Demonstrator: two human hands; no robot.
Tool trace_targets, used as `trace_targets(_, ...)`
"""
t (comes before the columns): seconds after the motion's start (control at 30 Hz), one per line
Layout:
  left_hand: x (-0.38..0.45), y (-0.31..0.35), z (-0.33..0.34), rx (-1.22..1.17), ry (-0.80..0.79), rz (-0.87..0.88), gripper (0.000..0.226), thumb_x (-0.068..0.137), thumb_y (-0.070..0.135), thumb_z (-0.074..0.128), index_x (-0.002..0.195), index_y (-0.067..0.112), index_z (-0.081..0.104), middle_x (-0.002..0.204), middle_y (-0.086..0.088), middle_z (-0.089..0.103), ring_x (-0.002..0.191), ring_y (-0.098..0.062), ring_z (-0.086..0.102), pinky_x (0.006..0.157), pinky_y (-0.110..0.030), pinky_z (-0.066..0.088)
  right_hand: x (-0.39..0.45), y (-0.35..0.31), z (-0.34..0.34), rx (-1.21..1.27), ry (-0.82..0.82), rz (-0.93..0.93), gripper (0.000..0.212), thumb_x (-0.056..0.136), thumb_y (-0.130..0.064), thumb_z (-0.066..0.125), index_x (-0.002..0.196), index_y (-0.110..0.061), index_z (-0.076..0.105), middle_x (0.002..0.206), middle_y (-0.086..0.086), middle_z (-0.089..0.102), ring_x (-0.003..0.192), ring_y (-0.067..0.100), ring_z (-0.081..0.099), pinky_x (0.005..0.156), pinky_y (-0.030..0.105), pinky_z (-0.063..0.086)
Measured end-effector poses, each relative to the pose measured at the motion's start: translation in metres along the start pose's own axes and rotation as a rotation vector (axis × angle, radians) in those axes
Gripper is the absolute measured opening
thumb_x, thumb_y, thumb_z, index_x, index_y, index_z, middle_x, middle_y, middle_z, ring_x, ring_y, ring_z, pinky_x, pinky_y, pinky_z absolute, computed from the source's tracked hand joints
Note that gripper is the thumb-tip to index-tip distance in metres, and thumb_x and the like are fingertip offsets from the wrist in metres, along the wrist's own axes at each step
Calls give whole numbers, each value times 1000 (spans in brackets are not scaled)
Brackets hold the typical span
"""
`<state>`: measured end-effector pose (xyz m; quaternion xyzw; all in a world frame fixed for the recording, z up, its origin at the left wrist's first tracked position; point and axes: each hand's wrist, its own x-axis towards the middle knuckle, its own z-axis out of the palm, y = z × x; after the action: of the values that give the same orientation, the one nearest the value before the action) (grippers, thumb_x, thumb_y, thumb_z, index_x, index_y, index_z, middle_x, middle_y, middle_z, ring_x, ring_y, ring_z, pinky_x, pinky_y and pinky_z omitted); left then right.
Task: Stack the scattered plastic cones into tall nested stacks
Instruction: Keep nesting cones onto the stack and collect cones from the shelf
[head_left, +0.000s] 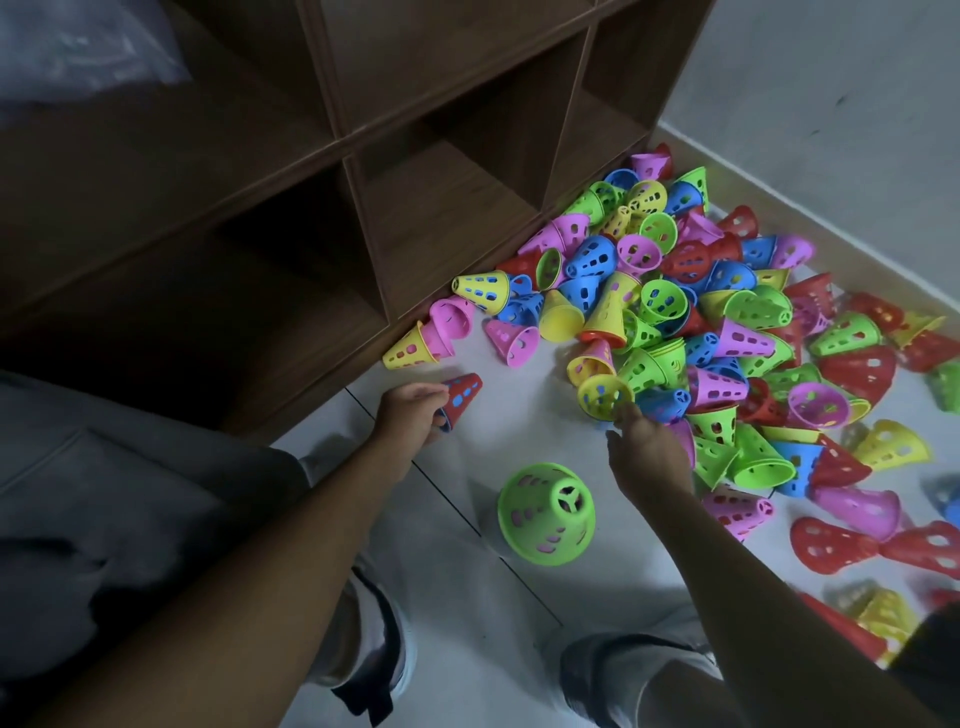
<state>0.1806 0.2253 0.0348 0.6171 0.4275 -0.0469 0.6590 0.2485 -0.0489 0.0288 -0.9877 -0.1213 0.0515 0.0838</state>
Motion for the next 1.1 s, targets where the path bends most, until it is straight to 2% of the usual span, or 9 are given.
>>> trace_targets(0.17,-14,-2,-4,30,-23,45,20,92,16,66,110,6,69,101,-13,69,76,-17,62,55,-23,45,-12,4,-14,241,119,-3,21,94,-26,64,104,-8,64,82,14,73,70,36,68,56,42,54)
trace_targets(0.37,-37,3,-8,-15,-44,99,11,92,9,66,103,7,67,94,-11,68,71,-13,62,59,-22,47,-26,0,-40,535,111,82,9,95,-22,62,98,-14,65,78,1,72,73,25,69,65,43,57)
trace_targets(0.5,-51,11,-13,-73,-81,138,8,93,6,65,91,13,64,96,-12,68,70,-15,61,62,-25,48,-31,-12,-72,806,101,170,11,99,-28,58,95,-18,61,71,0,69,64,21,67,65,50,58)
trace_targets(0.6,-61,20,-15,-145,-92,163,14,92,3,65,100,12,58,95,-7,66,72,-16,63,57,-23,50,-35,-23,-101,940,93,181,17,100,-27,57,96,-11,61,71,6,67,60,22,65,65,45,57)
trace_targets(0.7,-67,27,-14,-205,-80,180,34,91,4,68,120,11,53,97,-2,64,78,-15,65,60,-24,51,-38,-30,-126,1091,25,187,18,102,-22,55,99,-5,61,71,6,66,64,16,65,67,42,48)
trace_targets(0.8,-70,32,-13,-296,-109,154,34,92,4,66,123,10,54,103,-8,65,83,-14,65,63,-21,57,-40,-34,-147,1164,-80,117,19,103,-19,51,92,-7,61,70,5,64,71,21,67,76,50,52)
trace_targets(0.87,-74,38,-12,-363,-128,132,33,92,1,64,124,5,56,99,-8,67,84,-13,66,64,-17,58,-41,-37,-161,1190,-150,63,22,104,-17,49,88,-7,60,72,8,62,72,21,67,86,48,53)
trace_targets(0.97,-77,46,-11,-452,-167,121,32,92,0,63,124,-4,60,98,-7,70,81,-8,68,66,-15,56,-44,-44,-179,1259,-256,4,25,103,-17,49,82,-8,59,73,11,59,72,21,65,78,38,53)
trace_targets(1.1,-82,59,-8,-575,-245,77,37,94,0,60,131,-4,57,114,-12,69,114,-23,63,73,-16,57,-49,-49,-197,1348,-434,-68,21,102,-14,50,93,2,59,67,6,56,70,20,64,74,29,53)
